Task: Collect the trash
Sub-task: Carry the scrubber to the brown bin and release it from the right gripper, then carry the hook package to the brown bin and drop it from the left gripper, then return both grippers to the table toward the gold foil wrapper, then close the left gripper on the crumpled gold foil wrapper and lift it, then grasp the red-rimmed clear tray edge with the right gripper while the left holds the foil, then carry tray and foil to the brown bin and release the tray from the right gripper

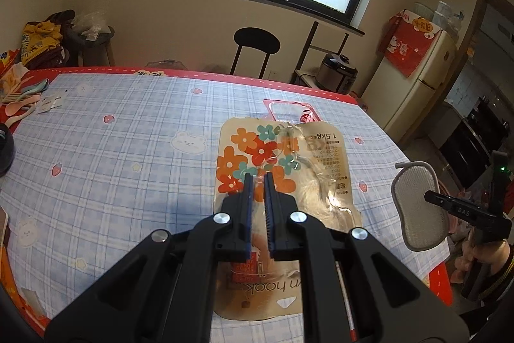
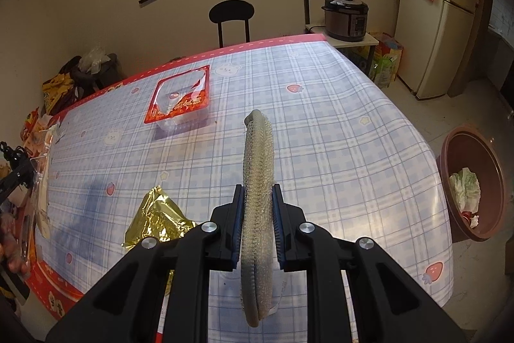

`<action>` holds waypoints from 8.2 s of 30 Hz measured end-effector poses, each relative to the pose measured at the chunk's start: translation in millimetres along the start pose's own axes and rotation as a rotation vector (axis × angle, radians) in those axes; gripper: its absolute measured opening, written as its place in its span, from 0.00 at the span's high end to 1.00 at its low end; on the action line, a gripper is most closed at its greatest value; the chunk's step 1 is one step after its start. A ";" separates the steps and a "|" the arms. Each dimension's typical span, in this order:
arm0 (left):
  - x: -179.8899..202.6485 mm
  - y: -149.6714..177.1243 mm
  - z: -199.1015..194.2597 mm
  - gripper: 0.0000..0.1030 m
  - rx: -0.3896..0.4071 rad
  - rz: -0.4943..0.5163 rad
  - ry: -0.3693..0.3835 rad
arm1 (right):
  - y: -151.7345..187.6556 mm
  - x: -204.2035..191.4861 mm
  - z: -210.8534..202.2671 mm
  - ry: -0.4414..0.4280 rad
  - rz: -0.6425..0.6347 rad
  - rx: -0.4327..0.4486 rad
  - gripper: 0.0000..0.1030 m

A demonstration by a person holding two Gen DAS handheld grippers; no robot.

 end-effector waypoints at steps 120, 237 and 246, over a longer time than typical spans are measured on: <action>78.8 144.0 47.6 0.22 -0.291 -0.093 -0.042 | -4.2 42.6 -45.6 0.006 -0.047 -0.074 0.05; 64.8 22.7 -17.1 0.46 0.021 -0.162 -0.040 | -69.3 62.1 -68.2 -0.232 0.086 0.225 0.92; 148.3 17.1 -4.5 0.46 0.018 -0.103 0.026 | -76.3 192.8 -138.8 -0.054 0.158 0.327 0.92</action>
Point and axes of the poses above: each gripper's, at about its wrist camera, not at the fingertips, and z roughly the way its jaws point, x to its right, y to its underside, the point moved 10 cm from there along z, roughly the way its jaws point, and after that the axes turned 13 degrees about -y, right-handed, at the moved point
